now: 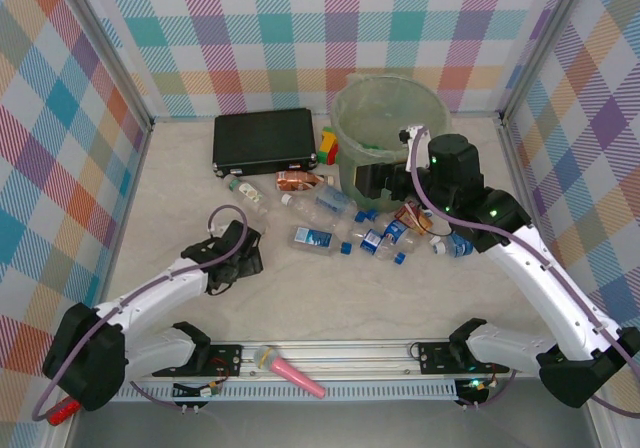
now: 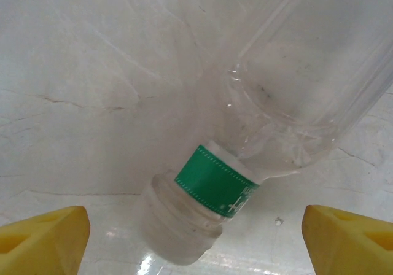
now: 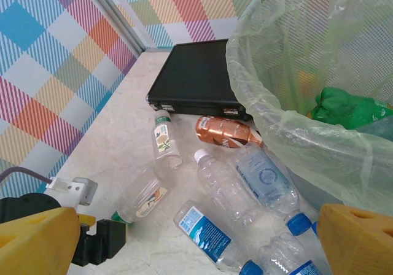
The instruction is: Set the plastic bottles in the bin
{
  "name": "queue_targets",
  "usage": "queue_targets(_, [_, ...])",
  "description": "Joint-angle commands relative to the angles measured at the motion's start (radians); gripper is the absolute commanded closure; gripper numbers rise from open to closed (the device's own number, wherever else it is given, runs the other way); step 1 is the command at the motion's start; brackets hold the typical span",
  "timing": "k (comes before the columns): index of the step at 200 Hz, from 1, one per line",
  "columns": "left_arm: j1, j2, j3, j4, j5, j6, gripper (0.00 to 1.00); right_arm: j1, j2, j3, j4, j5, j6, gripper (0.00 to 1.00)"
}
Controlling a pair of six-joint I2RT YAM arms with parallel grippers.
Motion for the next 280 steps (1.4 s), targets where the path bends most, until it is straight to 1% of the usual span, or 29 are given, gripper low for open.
queue_targets(1, [0.011,0.04,0.021,0.053,0.049,0.023,0.14,0.006,-0.025,-0.014,0.029,-0.016,0.006,0.01])
queue_targets(32, [0.009,0.105,0.033,0.097,0.15,0.046,0.23,0.006,-0.028,-0.021,0.033,-0.014,0.006,0.01])
queue_targets(44, [0.007,0.114,0.031,0.114,0.176,0.048,0.26,0.006,-0.029,-0.023,0.035,-0.015,0.008,0.01])
queue_targets(53, [0.003,0.115,0.029,0.121,0.185,0.047,0.31,0.006,-0.031,-0.027,0.037,-0.015,0.01,0.01])
queue_targets(81, [-0.005,0.129,0.029,0.123,0.175,0.036,0.36,0.006,-0.032,-0.033,0.039,-0.02,0.012,0.01])
queue_targets(102, [-0.006,0.156,0.045,0.116,0.178,0.039,0.42,0.006,-0.033,-0.035,0.041,-0.024,0.015,0.01])
queue_targets(117, [-0.007,0.174,0.053,0.11,0.18,0.038,0.43,0.006,-0.034,-0.035,0.041,-0.029,0.018,0.01])
queue_targets(129, [-0.009,0.185,0.055,0.109,0.183,0.037,0.46,0.006,-0.036,-0.035,0.042,-0.031,0.02,0.01])
queue_targets(141, [-0.012,0.192,0.056,0.105,0.183,0.036,0.47,0.006,-0.038,-0.034,0.042,-0.032,0.023,0.01])
queue_targets(155, [-0.015,0.193,0.058,0.101,0.179,0.037,0.54,0.006,-0.042,-0.034,0.044,-0.035,0.025,0.01])
queue_targets(164, [-0.017,0.186,0.057,0.099,0.174,0.034,0.56,0.006,-0.043,-0.033,0.044,-0.038,0.027,0.01])
queue_targets(179, [-0.021,0.17,0.054,0.096,0.17,0.035,0.64,0.006,-0.044,-0.033,0.048,-0.039,0.033,0.01])
queue_targets(188, [-0.027,0.155,0.052,0.092,0.17,0.036,0.65,0.006,-0.045,-0.033,0.049,-0.042,0.034,0.01])
queue_targets(197, [-0.035,0.136,0.05,0.09,0.17,0.039,0.7,0.006,-0.045,-0.03,0.047,-0.041,0.041,0.01])
queue_targets(222, [-0.082,0.056,0.063,0.066,0.141,0.048,0.7,0.006,-0.043,-0.024,0.051,-0.067,0.062,0.01])
queue_targets(240, [-0.123,-0.017,0.078,0.061,0.136,0.066,0.7,0.006,-0.032,-0.021,0.068,-0.132,0.071,0.0])
queue_targets(272, [-0.21,-0.144,0.118,0.077,0.134,0.126,0.69,0.006,-0.012,-0.021,0.106,-0.247,0.098,0.13])
queue_targets(280, [-0.238,-0.172,0.129,0.087,0.13,0.15,0.68,0.007,-0.002,-0.018,0.107,-0.28,0.105,0.15])
